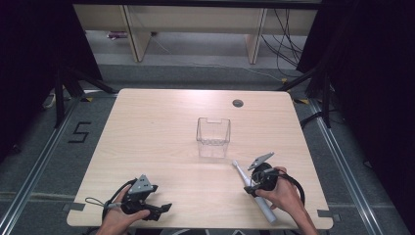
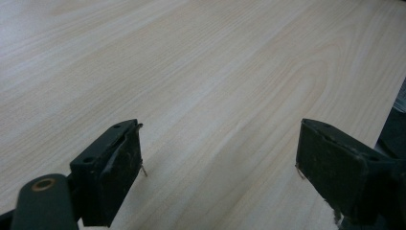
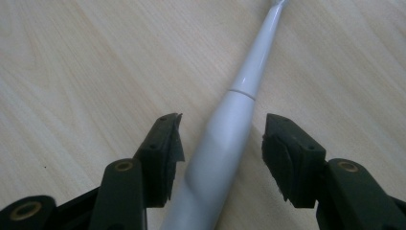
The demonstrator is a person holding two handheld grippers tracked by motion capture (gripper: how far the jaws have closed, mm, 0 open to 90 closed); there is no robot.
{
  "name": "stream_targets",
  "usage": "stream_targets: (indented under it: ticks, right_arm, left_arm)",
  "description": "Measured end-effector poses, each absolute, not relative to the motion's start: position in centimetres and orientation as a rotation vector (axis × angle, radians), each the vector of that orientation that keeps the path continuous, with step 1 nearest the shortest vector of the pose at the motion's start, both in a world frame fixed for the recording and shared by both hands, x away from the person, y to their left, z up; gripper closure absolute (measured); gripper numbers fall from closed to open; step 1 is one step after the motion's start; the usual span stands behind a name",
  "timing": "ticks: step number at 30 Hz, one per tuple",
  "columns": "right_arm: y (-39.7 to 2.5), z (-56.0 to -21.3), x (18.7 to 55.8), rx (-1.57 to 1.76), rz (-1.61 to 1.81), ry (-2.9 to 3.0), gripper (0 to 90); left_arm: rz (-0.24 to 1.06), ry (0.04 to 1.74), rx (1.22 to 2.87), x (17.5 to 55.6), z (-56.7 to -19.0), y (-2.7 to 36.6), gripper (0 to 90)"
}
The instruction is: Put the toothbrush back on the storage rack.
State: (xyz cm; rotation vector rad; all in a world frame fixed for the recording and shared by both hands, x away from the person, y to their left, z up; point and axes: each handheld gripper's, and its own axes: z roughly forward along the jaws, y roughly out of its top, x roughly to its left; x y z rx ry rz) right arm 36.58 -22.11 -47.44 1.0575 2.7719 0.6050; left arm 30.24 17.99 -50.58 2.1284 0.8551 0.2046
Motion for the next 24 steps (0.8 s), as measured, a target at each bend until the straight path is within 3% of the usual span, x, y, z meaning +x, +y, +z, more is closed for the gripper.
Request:
stream_targets:
  ticks: [24]
  right_arm:
    - [-21.71,-48.09,37.26,1.018,0.550,2.838,57.5]
  left_arm:
    - [0.205,0.863,2.115,30.22,-50.64,17.93,15.0]
